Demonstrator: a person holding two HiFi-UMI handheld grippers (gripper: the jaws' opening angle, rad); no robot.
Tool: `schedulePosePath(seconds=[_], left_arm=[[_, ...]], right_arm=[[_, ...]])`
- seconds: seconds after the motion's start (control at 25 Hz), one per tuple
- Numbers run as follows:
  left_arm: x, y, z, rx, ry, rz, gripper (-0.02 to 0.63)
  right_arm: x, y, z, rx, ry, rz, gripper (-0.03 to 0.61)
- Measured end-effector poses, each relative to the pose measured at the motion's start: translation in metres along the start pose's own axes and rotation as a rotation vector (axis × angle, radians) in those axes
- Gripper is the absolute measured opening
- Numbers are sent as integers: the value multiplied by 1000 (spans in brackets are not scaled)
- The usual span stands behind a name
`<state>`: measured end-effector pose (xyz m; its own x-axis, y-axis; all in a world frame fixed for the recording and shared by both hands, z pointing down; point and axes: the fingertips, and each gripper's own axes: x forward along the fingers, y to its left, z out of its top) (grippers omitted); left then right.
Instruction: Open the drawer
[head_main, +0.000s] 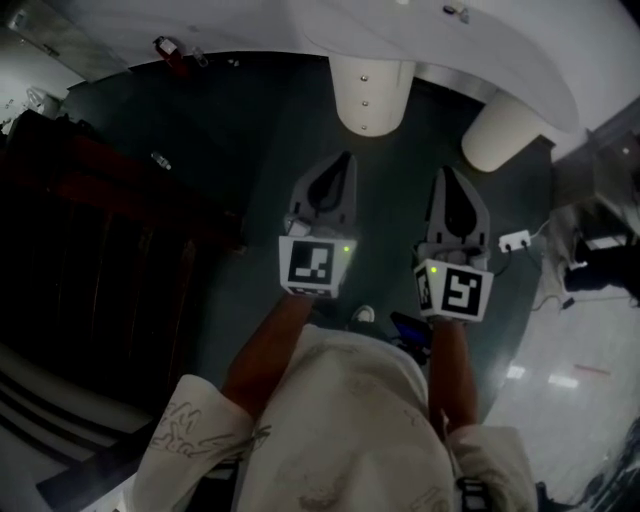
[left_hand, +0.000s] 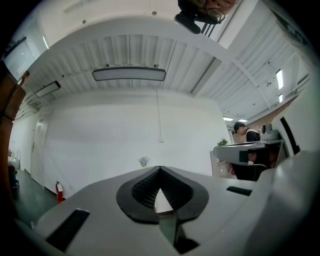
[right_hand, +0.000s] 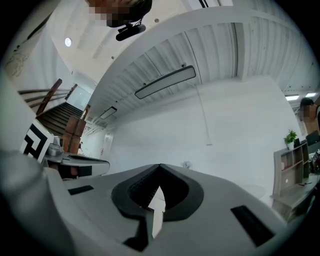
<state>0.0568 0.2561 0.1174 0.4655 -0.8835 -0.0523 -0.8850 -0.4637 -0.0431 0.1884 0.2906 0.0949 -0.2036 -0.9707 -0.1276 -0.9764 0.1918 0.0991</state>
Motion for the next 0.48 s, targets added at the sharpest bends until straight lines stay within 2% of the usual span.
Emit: schedulePosePath(seconds=[0.28, 0.48], left_arm=[[0, -16, -4, -12, 6, 34, 2], [0, -8, -7, -23, 14, 42, 2]], right_arm=[[-4, -16, -10, 15, 17, 21, 5], [7, -9, -15, 15, 33, 28, 5]])
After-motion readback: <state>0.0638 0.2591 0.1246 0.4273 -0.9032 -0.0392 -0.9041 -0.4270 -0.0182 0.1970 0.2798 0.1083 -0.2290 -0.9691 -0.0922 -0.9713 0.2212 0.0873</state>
